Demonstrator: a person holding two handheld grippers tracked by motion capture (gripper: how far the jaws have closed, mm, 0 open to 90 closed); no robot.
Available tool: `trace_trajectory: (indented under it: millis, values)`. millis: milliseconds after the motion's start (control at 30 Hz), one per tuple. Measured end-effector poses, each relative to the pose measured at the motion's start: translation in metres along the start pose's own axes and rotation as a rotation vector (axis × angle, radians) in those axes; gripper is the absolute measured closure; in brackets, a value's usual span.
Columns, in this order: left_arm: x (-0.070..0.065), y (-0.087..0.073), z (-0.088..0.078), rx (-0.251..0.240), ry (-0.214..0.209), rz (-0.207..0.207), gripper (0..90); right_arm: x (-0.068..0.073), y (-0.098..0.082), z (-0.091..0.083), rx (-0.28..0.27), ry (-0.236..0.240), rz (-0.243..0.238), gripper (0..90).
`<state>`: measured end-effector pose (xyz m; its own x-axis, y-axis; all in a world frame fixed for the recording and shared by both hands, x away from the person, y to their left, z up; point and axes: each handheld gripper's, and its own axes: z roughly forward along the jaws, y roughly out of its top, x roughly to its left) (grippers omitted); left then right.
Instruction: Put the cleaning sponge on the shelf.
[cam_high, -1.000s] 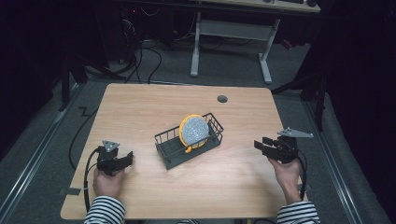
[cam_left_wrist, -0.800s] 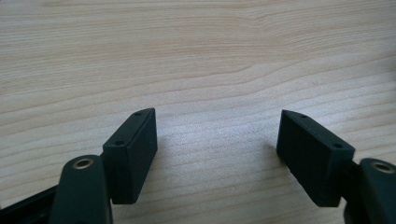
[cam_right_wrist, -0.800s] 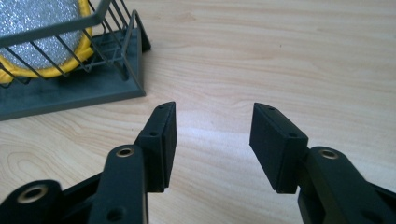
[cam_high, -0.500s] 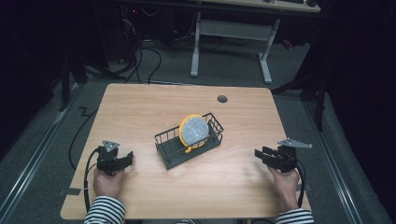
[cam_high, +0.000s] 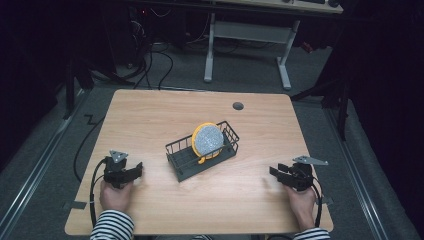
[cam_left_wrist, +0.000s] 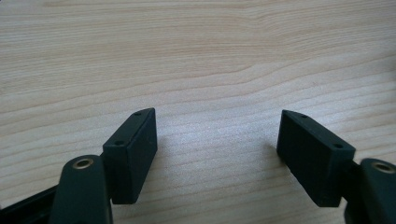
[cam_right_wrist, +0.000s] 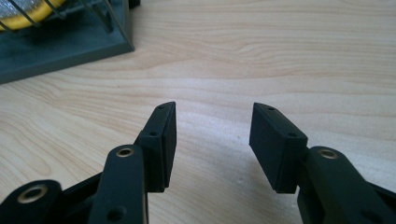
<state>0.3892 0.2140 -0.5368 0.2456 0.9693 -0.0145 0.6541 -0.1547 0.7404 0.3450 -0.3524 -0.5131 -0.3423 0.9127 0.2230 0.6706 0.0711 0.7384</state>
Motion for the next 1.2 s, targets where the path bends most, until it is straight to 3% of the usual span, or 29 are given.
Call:
trace_trajectory:
  millis: [333, 733, 1000, 1200]
  values:
    - [0.0, 0.0, 0.0, 0.001, 0.0, 0.001, 29.3, 0.003, -0.011, 0.007, 0.017, -0.028, -0.026, 50.2]
    - [0.0, 0.0, 0.0, 0.0, 0.0, 0.001, 29.3, 0.012, -0.017, 0.01, 0.021, -0.082, -0.095, 48.0]
    - [0.0, 0.0, 0.0, -0.001, 0.001, 0.001, 29.2, 0.024, -0.019, 0.014, 0.037, -0.16, -0.204, 42.8]
    - [-0.001, 0.0, 0.0, -0.002, 0.004, 0.001, 29.1, 0.023, -0.018, 0.014, 0.042, -0.159, -0.187, 39.2]
